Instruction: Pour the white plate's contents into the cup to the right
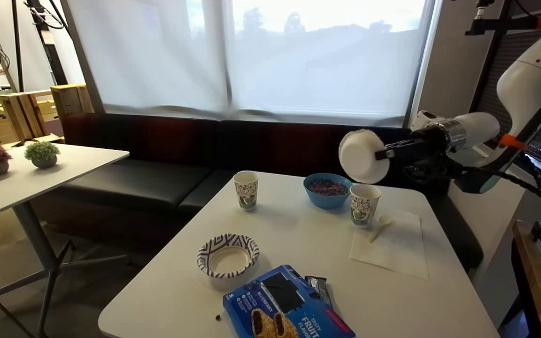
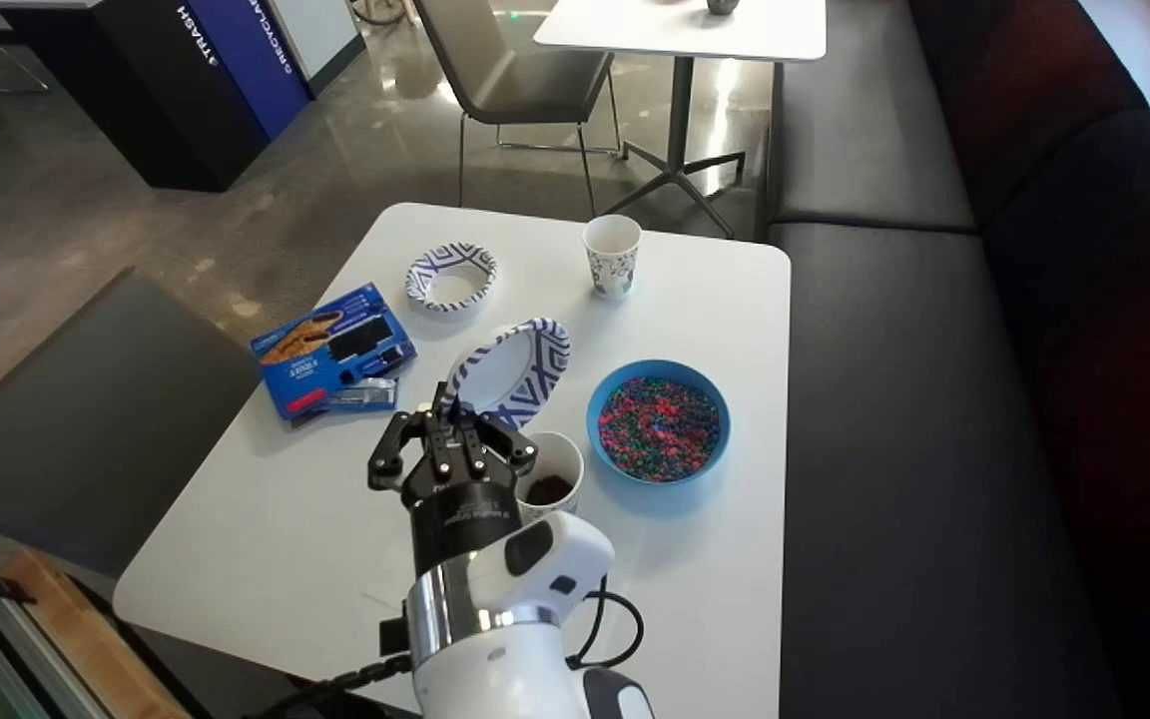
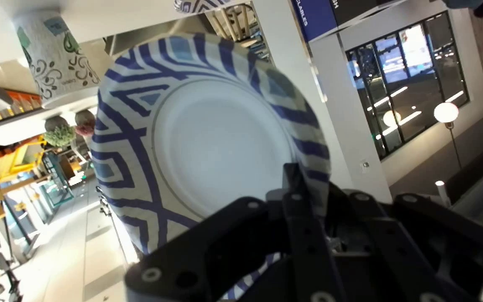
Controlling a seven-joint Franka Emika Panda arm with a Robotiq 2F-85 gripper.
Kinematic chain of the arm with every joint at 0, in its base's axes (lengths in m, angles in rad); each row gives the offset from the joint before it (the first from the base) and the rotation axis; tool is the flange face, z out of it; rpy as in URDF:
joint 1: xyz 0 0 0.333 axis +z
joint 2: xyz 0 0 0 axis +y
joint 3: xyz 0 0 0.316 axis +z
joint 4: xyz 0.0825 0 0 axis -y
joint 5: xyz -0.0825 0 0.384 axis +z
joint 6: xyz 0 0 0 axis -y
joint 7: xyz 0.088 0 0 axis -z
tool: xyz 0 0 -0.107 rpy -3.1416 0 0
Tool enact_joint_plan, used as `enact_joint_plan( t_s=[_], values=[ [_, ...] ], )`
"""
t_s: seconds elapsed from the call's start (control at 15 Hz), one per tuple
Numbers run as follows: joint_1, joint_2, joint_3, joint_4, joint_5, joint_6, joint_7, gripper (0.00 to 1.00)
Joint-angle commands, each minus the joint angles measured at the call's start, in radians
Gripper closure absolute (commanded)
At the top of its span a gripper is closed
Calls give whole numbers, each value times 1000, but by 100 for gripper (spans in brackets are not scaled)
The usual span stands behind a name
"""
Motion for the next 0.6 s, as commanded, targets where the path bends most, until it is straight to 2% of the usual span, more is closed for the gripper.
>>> enact_joint_plan(
  t_s=[0.0,0.33,0.53],
  values=[
    [265,-198,-198,-82,200,-10,-67,98],
    [631,-351,-431,-146,378,-49,-85,98],
    [822,-420,-561,-173,422,-104,-63,98]
  ],
)
